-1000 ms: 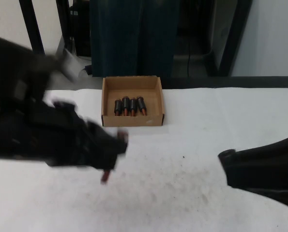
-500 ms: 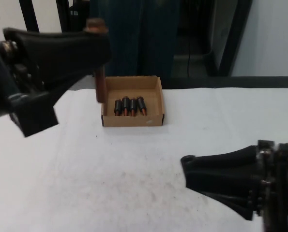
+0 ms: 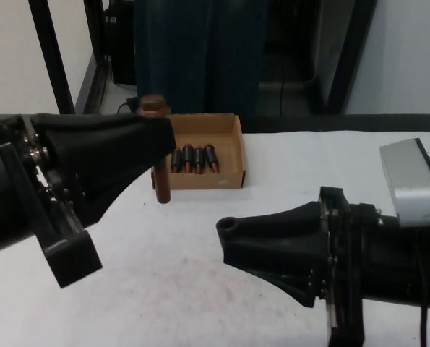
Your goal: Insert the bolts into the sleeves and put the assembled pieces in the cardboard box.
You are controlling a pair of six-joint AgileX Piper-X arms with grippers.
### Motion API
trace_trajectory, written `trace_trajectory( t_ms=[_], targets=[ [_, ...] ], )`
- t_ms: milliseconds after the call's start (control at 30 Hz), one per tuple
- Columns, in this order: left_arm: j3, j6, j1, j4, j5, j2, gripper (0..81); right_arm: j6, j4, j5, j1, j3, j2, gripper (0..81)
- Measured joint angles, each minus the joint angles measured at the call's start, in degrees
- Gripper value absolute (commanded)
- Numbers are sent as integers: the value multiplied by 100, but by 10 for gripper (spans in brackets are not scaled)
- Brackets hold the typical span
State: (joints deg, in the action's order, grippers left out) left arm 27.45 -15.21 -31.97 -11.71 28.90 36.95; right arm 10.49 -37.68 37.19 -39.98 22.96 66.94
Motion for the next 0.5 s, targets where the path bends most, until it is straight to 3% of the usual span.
trace_trajectory(
  t_ms=[233,500],
  targets=[
    [0,0,-94,-249,-1,0,8,0,-344,8,-142,10,349,3],
    [0,570,-784,-377,-186,0,8,0,-1213,8,-301,10,457,3]
  ],
)
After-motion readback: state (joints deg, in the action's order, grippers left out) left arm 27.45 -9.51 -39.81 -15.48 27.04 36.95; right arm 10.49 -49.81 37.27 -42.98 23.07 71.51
